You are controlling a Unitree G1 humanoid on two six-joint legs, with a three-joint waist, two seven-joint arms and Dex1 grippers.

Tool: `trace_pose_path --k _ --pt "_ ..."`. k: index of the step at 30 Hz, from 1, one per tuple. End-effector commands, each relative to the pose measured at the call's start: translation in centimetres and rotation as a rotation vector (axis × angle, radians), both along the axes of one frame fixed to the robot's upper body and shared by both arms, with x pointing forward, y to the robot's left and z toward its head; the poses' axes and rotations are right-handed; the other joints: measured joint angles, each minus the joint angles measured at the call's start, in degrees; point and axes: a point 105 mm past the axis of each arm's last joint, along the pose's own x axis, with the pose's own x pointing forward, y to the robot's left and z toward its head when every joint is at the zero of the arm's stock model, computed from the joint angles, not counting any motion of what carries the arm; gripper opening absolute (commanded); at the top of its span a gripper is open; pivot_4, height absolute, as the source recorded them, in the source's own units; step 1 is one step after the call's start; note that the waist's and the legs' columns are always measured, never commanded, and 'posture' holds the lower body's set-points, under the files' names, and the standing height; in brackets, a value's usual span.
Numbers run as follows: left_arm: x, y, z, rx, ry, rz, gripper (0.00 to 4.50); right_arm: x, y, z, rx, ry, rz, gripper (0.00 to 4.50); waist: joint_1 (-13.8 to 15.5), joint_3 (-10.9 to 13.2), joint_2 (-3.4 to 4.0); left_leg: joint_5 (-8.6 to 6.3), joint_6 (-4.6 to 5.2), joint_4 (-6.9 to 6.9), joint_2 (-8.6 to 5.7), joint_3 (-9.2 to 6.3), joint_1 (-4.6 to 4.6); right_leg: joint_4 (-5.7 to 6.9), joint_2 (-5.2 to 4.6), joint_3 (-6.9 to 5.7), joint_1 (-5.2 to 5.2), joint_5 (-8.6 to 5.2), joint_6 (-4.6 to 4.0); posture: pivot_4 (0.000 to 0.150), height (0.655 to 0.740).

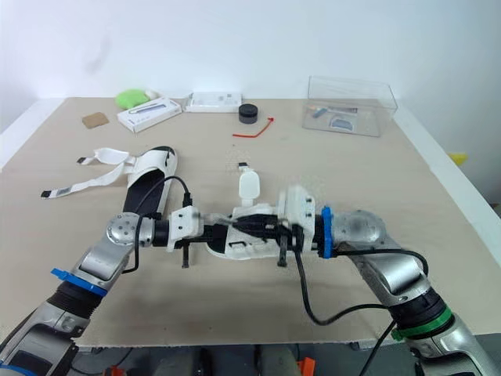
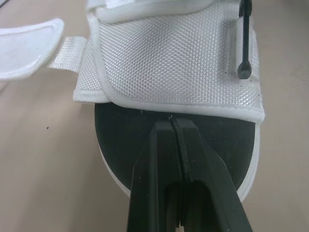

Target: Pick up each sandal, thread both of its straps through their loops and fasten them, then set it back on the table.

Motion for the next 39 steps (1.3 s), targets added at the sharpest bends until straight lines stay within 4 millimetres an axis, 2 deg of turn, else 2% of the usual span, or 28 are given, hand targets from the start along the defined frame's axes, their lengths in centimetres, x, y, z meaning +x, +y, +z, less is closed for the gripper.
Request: trace_pose_path --k 1,8,16,24,32,35,36,38,39 --pt "-0.6 0.4 -2.5 0.079 0.077 -0.003 0.00 2.1 -0.7 1.7 0.082 0.086 -0.141 0.06 -0.01 0.00 0.00 0.00 0.00 0.00 -0.01 0.01 -0.03 0.00 -0.01 0.01 -0.02 0.01 0.01 0.150 0.7400" --pt "-0.6 0.3 -2.5 0.075 0.075 -0.004 0.00 4.8 -2.0 1.4 0.151 0.262 -0.319 0.06 -0.10 0.00 0.00 0.00 0.00 0.00 -0.02 0.04 -0.04 -0.01 0.02 0.05 -0.04 0.04 0.07 0.150 0.7400" --pt "-0.9 0.4 -2.7 0.076 0.080 0.001 0.00 5.2 -4.0 1.1 0.140 0.305 -0.411 0.06 -0.15 0.00 0.00 0.00 0.00 0.00 -0.03 0.08 -0.08 -0.02 0.03 0.04 -0.10 0.04 0.15 0.150 0.7400" --pt "-1.0 0.2 -2.7 0.074 0.079 -0.001 0.00 5.7 -4.6 -0.9 0.152 0.476 -0.530 0.06 -0.17 0.00 0.01 0.00 0.00 0.00 -0.02 0.11 -0.24 -0.01 0.05 0.07 -0.28 0.06 0.15 0.150 0.7400" --pt "-1.0 0.1 -2.7 0.076 0.081 -0.005 0.00 5.6 -4.6 -1.9 0.098 0.525 -0.552 0.06 -0.20 -0.01 0.01 0.00 0.01 0.00 -0.03 0.13 -0.24 -0.02 0.05 0.07 -0.29 0.06 0.19 0.150 0.7400" --pt "-0.8 0.1 -2.6 0.074 0.078 -0.003 0.00 5.8 -5.0 -1.7 0.079 0.490 -0.569 1.01 -0.22 -0.01 0.01 0.00 0.01 -0.01 -0.03 0.13 -0.24 -0.02 0.05 0.06 -0.28 0.06 0.19 0.150 0.7400" --pt "-0.8 0.1 -2.6 0.074 0.077 -0.002 0.00 5.7 -5.0 -1.3 0.077 0.462 -0.559 1.63 -0.21 -0.01 0.01 0.00 0.01 -0.01 -0.03 0.14 -0.24 -0.02 0.05 0.06 -0.29 0.05 0.21 0.150 0.7400" --pt "-0.9 0.1 -2.6 0.074 0.078 -0.002 0.00 5.5 -4.9 -0.4 0.060 0.390 -0.522 2.34 -0.22 0.00 0.02 0.00 0.01 -0.01 -0.03 0.15 -0.25 -0.02 0.05 0.06 -0.30 0.05 0.22 0.150 0.7400" --pt "-0.9 0.1 -2.7 0.075 0.079 -0.003 0.00 5.5 -4.9 0.3 0.052 0.359 -0.509 2.94 -0.23 0.00 0.02 0.00 0.01 -0.01 -0.04 0.15 -0.28 -0.03 0.05 0.05 -0.33 0.01 0.28 0.150 0.7400"
